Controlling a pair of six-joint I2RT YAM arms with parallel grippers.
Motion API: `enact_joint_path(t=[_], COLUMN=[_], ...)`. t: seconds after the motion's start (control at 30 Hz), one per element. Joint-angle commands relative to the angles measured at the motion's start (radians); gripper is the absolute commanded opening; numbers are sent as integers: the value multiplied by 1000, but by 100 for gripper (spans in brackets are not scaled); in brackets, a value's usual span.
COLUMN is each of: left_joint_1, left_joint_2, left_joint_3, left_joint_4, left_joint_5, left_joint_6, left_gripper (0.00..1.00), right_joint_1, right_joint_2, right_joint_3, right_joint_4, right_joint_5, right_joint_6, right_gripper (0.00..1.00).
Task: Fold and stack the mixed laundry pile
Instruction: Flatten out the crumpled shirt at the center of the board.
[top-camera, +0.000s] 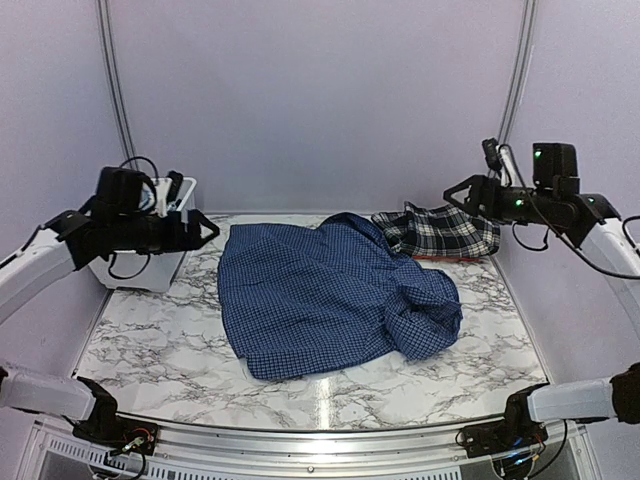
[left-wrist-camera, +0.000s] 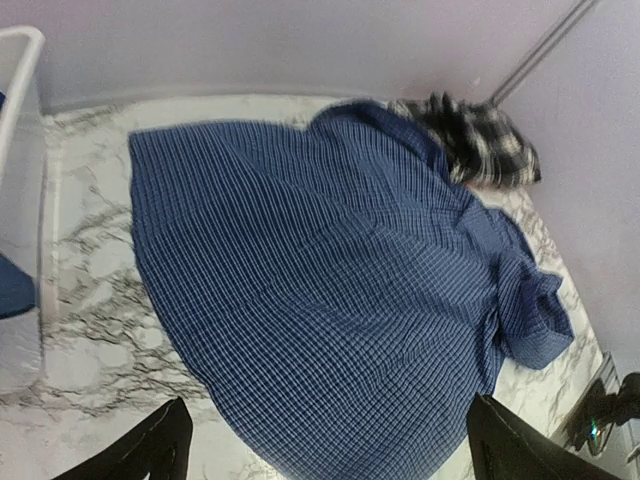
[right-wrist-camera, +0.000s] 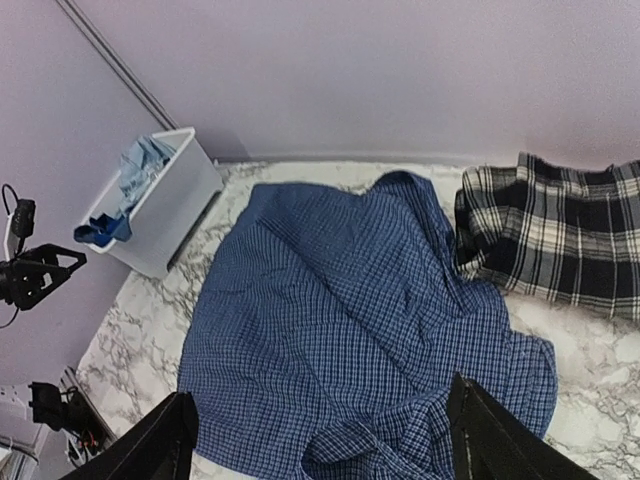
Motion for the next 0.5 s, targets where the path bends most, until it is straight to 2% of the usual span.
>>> enact_joint_path(t=[0.0, 0.07, 0.13, 0.2, 0.3, 0.47], left_joint_1=[-159, -227, -301, -361, -423, -446], left_joint_2=[167, 254, 359, 444, 567, 704], left_joint_3=[17, 21, 37, 60, 89, 81], left_joint_4=[-37, -36, -37, -38, -45, -71], left_joint_5=[-83, -88, -90, -106, -109, -106], left_joint_6=[54, 43, 28, 25, 16, -32], left_gripper=[99, 98, 92, 84, 78, 67], right_joint_1=[7, 12, 21, 30, 35, 44], right_joint_2=[46, 128, 223, 281, 352, 459], right_joint_3=[-67, -107, -130, -146, -169, -248], right_joint_4=[32, 35, 23, 24, 34, 49], right_joint_5=[-22, -28, -21, -16, -1, -6], right_joint_6=[-61, -75, -96, -107, -116, -139], right_gripper=[77, 69, 64, 63, 63, 59])
